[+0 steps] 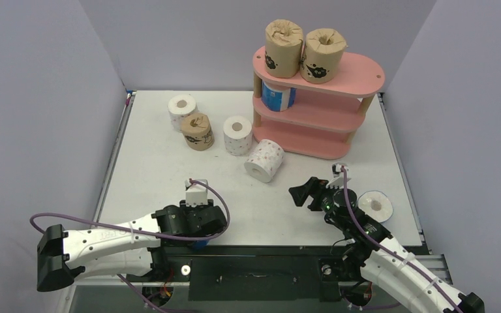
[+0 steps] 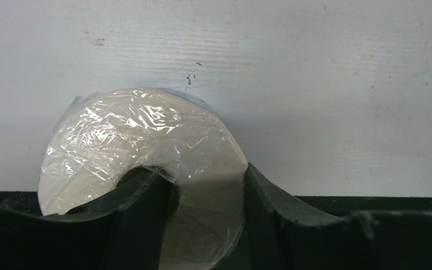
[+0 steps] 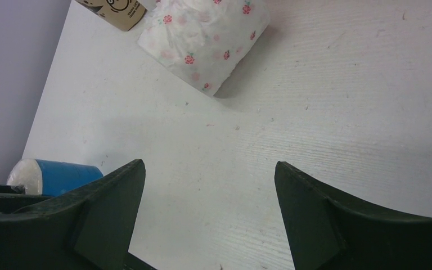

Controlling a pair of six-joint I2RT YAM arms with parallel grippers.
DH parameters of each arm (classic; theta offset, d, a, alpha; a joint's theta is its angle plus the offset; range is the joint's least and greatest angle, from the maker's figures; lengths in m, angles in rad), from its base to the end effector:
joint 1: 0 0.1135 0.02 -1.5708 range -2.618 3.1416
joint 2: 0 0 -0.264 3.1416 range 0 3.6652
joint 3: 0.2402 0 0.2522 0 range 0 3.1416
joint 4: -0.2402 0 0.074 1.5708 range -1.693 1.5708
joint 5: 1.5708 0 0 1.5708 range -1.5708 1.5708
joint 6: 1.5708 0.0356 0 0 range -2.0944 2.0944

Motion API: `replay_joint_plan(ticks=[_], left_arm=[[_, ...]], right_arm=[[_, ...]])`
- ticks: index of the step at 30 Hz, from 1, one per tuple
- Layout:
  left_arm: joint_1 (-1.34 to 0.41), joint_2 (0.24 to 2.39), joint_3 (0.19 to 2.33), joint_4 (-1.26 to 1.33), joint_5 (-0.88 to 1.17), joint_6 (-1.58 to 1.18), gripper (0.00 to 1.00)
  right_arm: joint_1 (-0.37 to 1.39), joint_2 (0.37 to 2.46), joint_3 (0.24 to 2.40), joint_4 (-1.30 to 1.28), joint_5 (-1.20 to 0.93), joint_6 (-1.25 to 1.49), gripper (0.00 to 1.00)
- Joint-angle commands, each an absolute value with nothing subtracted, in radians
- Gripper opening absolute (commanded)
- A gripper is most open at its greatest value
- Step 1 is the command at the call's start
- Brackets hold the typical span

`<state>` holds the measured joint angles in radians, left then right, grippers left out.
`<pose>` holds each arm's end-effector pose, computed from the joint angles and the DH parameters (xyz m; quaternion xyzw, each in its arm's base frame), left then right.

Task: Place and organize the paper towels onto the shelf
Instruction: Move the paper towel to the center of the board.

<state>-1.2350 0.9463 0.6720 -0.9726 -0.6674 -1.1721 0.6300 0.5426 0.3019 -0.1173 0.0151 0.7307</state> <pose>0.0703 -0.1345 0.2224 -0.0235 0.9337 -0.0261 0.3564 0.1205 0.0872 0.2113 0.0457 0.8204 0.3537 0.4469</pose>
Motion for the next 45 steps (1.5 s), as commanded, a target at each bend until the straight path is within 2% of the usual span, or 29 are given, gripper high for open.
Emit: replay_joint_plan(ticks=[1, 7, 18, 27, 33, 37, 45], left_arm=[[-1.235, 0.971, 0.745, -0.878, -0.639, -1.101, 0.38], [-1.237, 1.044, 0.878, -0.797, -0.636, -0.961, 0.38], [-1.230, 1.402, 1.089, -0.594, -0.541, -0.773, 0.38], [-1.228, 1.624, 1.248, -0.510, -0.466, -0.705, 0.38], [-1.229, 1.689, 1.288, -0.494, -0.438, -0.698, 0.39], [-1.230, 1.685, 1.281, -0.485, -0.451, -0.701, 0.47], [-1.237, 1.635, 1.295, -0.501, -0.479, -0.690, 0.83]], right_arm=[[0.638, 0.513, 0.348, -0.149, 0.062, 0.707, 0.81], [0.638, 0.467, 0.417, -0.247, 0.114, 0.655, 0.81], [0.637, 0.433, 0.476, -0.373, 0.225, 0.639, 0.81], [0.638, 0.424, 0.471, -0.402, 0.282, 0.671, 0.80], [0.638, 0.438, 0.459, -0.411, 0.316, 0.697, 0.80], [0.638, 0.441, 0.434, -0.401, 0.363, 0.723, 0.80], [0.638, 0.521, 0.496, -0.442, 0.309, 0.690, 0.84]])
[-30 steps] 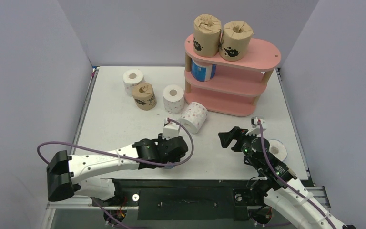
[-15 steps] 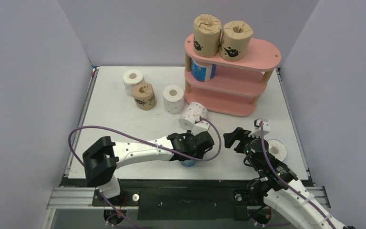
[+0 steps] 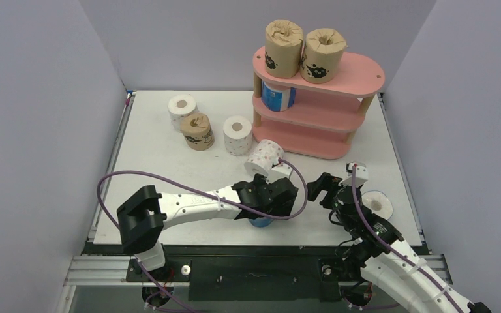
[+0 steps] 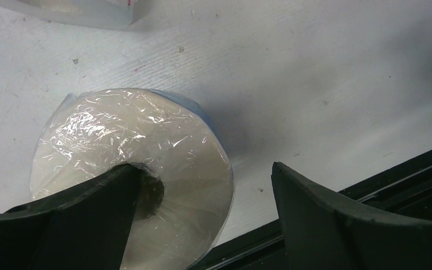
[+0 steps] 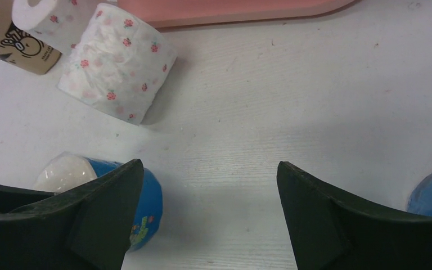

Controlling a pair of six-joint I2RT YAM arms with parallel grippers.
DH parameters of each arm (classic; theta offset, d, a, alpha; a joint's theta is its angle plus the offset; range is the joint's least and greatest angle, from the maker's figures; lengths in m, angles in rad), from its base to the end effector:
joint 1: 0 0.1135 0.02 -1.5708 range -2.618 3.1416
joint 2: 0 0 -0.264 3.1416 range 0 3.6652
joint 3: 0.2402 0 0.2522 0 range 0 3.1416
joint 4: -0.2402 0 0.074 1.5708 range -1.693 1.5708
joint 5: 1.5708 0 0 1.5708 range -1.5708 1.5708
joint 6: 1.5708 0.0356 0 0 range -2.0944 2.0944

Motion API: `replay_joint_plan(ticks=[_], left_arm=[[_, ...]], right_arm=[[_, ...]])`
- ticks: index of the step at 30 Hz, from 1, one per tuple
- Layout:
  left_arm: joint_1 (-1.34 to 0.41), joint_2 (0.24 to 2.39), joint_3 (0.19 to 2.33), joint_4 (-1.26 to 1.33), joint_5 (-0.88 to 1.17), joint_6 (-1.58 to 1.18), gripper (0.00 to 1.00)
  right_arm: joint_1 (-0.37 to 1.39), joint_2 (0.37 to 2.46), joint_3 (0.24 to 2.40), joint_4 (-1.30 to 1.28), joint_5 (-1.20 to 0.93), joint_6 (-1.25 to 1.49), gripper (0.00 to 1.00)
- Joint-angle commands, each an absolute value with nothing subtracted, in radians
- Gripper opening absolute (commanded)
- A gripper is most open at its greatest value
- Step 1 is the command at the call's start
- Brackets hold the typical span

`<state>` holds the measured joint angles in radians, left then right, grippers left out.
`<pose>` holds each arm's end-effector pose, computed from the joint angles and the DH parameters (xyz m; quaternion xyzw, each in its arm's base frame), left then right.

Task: Place and organize the paper towels onto the shelf
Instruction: Move the paper towel to the center of the board, then pick up the paper towel from the center of the board.

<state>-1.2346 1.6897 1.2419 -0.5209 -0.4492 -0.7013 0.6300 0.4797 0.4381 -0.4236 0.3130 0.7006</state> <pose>0.1328 -0.3330 0.2362 0.1816 0.9155 -0.1175 0.3391 0.1111 0.0674 0.2367 0.1115 0.8372 0.2158 0.4899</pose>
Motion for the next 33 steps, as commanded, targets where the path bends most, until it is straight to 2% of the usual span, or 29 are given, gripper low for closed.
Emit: replay_joint_plan(ticks=[1, 5, 6, 10, 18, 23, 33], left_arm=[[-1.240, 1.621, 1.298, -0.509, -0.478, -0.689, 0.84], [-1.249, 1.531, 1.297, -0.539, -0.506, -0.685, 0.93], [-1.250, 1.508, 1.282, -0.540, -0.515, -0.687, 0.99], [-1.250, 1.349, 1.218, -0.554, -0.581, -0.698, 0.97], [-1.221, 0.948, 0.944, -0.539, -0.773, -0.762, 0.96], [-1.192, 0.815, 0.751, -0.486, -0.770, -0.835, 0.96], [-1.192, 0.665, 0.562, -0.407, -0.766, -0.920, 0.96]], right_arm=[[0.638, 0.525, 0.502, -0.448, 0.307, 0.689, 0.84], [0.637, 0.518, 0.505, -0.454, 0.301, 0.704, 0.85], [0.638, 0.515, 0.506, -0.454, 0.301, 0.708, 0.85], [0.637, 0.521, 0.514, -0.443, 0.271, 0.713, 0.85], [0.671, 0.683, 0.559, -0.317, -0.050, 0.682, 0.84], [0.766, 0.855, 0.634, -0.313, -0.033, 0.676, 0.85], [0.837, 1.075, 0.740, -0.323, 0.009, 0.683, 0.84]])
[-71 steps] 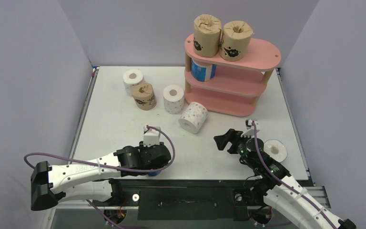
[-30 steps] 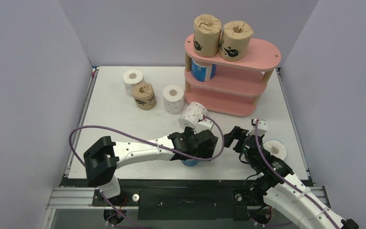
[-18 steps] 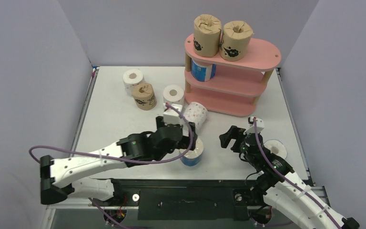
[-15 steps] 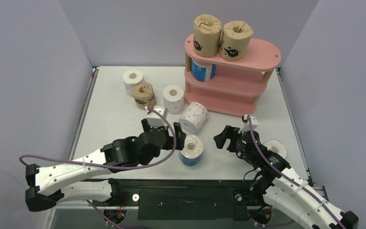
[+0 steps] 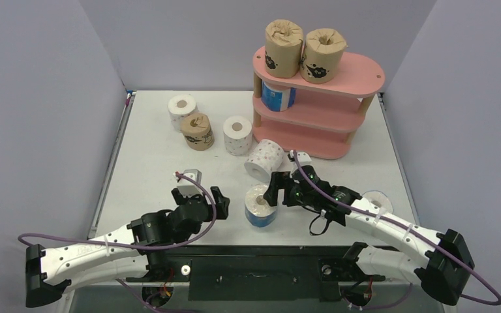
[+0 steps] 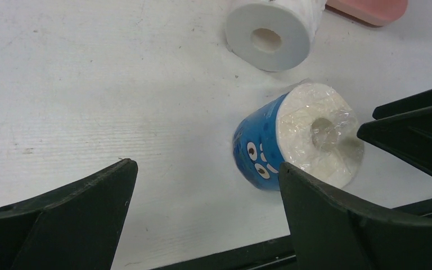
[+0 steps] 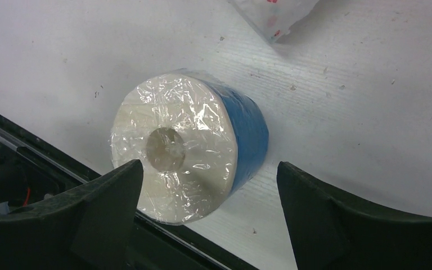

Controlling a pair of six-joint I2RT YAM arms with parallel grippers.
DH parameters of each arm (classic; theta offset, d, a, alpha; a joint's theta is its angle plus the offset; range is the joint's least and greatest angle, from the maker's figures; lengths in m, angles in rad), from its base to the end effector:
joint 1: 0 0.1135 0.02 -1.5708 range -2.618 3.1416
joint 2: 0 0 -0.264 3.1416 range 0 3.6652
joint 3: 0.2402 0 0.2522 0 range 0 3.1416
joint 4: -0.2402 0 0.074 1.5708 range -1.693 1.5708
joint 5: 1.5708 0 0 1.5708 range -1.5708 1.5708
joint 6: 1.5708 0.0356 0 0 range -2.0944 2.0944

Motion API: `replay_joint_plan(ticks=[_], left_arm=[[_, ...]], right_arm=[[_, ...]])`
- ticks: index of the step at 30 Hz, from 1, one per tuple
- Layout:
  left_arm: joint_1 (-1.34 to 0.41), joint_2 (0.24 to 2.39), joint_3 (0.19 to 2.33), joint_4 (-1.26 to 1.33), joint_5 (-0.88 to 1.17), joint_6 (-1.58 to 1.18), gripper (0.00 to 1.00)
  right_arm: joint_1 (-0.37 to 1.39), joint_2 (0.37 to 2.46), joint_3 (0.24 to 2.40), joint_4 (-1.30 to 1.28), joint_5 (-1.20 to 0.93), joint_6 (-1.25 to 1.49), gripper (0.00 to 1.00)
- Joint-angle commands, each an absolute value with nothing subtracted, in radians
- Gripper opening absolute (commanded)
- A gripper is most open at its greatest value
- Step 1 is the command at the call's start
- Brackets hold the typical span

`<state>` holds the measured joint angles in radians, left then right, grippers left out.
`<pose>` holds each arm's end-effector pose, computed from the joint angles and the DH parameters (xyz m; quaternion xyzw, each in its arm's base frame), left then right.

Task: Place and organize the paper towels onto the shelf
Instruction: Pick up the paper towel from the center of the board.

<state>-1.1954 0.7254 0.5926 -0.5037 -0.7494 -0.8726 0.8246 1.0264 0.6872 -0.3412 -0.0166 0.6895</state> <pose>0.0789 -0.1341 0.2562 -0.0291 0.8466 -0.1930 0.4951 0.1485 0.1615 0.2455 -0.0645 0.9002 0.3012 0.3079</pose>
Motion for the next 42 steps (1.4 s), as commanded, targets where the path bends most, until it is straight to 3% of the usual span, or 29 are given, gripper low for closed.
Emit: replay_joint_plan(ticks=[1, 22, 35, 42], left_arm=[[-1.191, 0.658, 0.547, -0.404, -0.766, -0.925, 0.96], [-1.191, 0.653, 0.462, -0.293, -0.685, -0.952, 0.96], [-1.190, 0.676, 0.453, -0.265, -0.671, -0.957, 0.96], [-1.192, 0.673, 0.464, -0.272, -0.671, -0.956, 0.96]], right_arm=[[0.839, 1.085, 0.741, -0.327, 0.028, 0.685, 0.84], [0.849, 1.221, 0.726, -0.261, 0.009, 0.712, 0.77], [0.857, 1.259, 0.718, -0.245, -0.026, 0.729, 0.54], [0.853, 1.114, 0.719, -0.301, 0.049, 0.722, 0.42]])
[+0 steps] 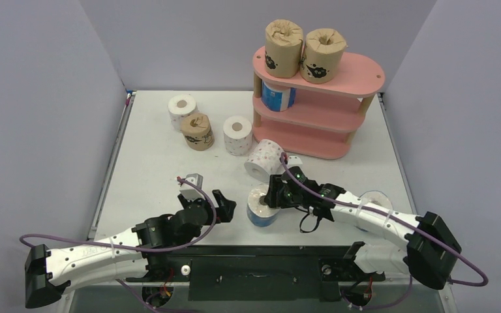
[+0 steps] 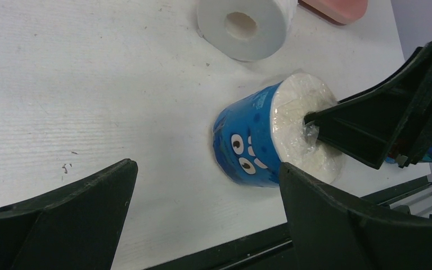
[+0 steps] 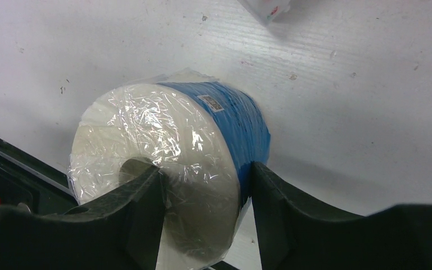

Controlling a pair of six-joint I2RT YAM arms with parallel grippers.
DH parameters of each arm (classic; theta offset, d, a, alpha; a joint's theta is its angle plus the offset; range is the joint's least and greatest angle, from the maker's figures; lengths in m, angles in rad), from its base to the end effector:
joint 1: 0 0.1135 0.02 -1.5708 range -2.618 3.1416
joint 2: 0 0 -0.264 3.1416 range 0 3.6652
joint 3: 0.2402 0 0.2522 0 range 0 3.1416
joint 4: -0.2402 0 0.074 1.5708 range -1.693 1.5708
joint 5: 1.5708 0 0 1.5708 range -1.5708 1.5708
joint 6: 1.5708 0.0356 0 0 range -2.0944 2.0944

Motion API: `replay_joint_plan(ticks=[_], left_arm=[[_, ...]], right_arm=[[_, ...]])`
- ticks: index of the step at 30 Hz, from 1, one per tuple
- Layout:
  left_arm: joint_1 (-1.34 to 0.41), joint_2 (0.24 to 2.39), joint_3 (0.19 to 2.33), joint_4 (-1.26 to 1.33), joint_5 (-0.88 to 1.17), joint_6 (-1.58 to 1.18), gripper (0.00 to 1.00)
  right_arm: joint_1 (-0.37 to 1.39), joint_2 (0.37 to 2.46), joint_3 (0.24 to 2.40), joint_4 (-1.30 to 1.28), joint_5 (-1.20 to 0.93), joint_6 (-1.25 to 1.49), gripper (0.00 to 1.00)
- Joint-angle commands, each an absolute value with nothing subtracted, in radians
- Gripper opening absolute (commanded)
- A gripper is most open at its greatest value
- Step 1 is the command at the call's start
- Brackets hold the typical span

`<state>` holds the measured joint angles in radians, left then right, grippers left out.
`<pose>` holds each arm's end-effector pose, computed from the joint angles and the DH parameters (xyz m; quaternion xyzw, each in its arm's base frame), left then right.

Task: Place and organize the paper towels onto the shelf
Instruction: Pick up the paper towel from the center of the board, then place the paper towel on the shelf.

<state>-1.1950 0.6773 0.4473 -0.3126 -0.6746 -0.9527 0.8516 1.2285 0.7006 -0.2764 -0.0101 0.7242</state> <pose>0.0771 -0.1348 0.2290 -0.0622 0.8353 -0.2705 0.4745 0.1639 0.1877 0.2117 -0.0609 0.9254 0.2684 0.2604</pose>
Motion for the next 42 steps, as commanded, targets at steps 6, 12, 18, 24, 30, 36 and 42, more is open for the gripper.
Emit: replay_joint_plan(ticks=[6, 12, 18, 24, 30, 36, 42], left_arm=[[-1.191, 0.655, 0.479, -0.278, -0.684, -0.945, 0.96], [-1.190, 0.669, 0.500, -0.229, -0.703, -0.899, 0.96], [-1.190, 0.763, 0.564, -0.169, -0.675, -0.850, 0.96], [-1.192, 0.869, 0.546, -0.104, -0.612, -0.900, 0.97], [-1.196, 0.902, 0.514, -0.049, -0.573, -0.927, 0.96], [-1.198, 0.875, 0.469, -0.019, -0.588, -0.936, 0.96], [-1.199, 0.865, 0.449, -0.032, -0.591, -0.947, 0.96]], right_arm=[[0.829, 0.991, 0.862, -0.534, 0.142, 0.651, 0.41], [0.627, 0.908, 0.992, -0.661, 0.179, 0.628, 0.42], [0.436, 0.921, 1.112, -0.642, 0.206, 0.680, 0.42], [0.315, 1.022, 1.223, -0.588, 0.209, 0.723, 0.42], [0.271, 1.127, 1.316, -0.547, 0.216, 0.740, 0.42], [0.269, 1.225, 1.365, -0.513, 0.241, 0.746, 0.42], [0.257, 1.292, 1.402, -0.481, 0.254, 0.765, 0.41]])
